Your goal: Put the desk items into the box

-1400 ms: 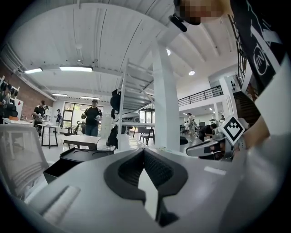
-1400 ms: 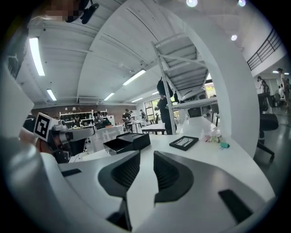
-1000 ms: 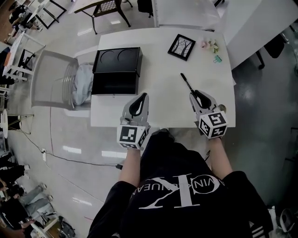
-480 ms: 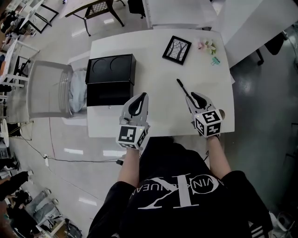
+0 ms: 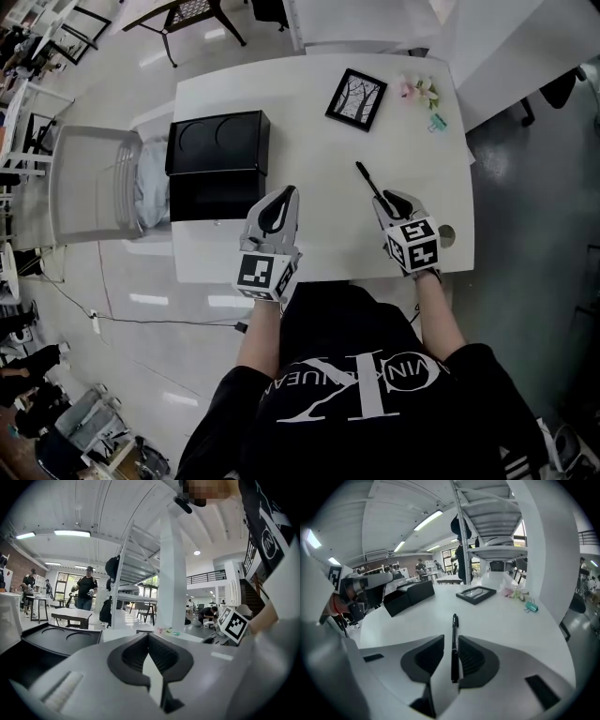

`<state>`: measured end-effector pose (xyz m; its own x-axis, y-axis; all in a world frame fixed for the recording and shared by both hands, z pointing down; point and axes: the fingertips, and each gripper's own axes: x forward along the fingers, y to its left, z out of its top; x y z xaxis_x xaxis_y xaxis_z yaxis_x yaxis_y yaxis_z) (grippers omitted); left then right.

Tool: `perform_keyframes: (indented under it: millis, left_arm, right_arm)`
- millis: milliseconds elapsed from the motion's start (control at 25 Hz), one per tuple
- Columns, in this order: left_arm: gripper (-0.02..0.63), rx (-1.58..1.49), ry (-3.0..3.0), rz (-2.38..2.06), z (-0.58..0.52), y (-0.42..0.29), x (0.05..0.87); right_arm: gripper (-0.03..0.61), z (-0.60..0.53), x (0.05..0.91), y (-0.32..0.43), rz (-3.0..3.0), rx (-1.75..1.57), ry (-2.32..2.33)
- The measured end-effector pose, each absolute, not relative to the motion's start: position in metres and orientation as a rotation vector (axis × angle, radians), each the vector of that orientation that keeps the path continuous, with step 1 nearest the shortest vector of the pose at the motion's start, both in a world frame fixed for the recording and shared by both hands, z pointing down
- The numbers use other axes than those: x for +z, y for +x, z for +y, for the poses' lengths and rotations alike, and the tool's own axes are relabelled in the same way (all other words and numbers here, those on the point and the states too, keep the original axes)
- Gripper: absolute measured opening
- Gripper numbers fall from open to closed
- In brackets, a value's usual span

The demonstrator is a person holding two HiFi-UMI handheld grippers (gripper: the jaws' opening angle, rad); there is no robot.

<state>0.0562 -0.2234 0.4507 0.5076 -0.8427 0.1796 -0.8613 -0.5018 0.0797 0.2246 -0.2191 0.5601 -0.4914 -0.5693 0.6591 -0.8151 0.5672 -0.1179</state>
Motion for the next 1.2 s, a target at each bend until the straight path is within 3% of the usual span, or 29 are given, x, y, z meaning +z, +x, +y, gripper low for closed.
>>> perform_keyframes:
  millis: [1200]
  left_arm:
    - [0.011,0.154,2.537,-1.519,-0.221,0.042,0.454]
  right_arm:
    - [0.054,-0.227,0.573,0.232,-2.155,0.602,1.133]
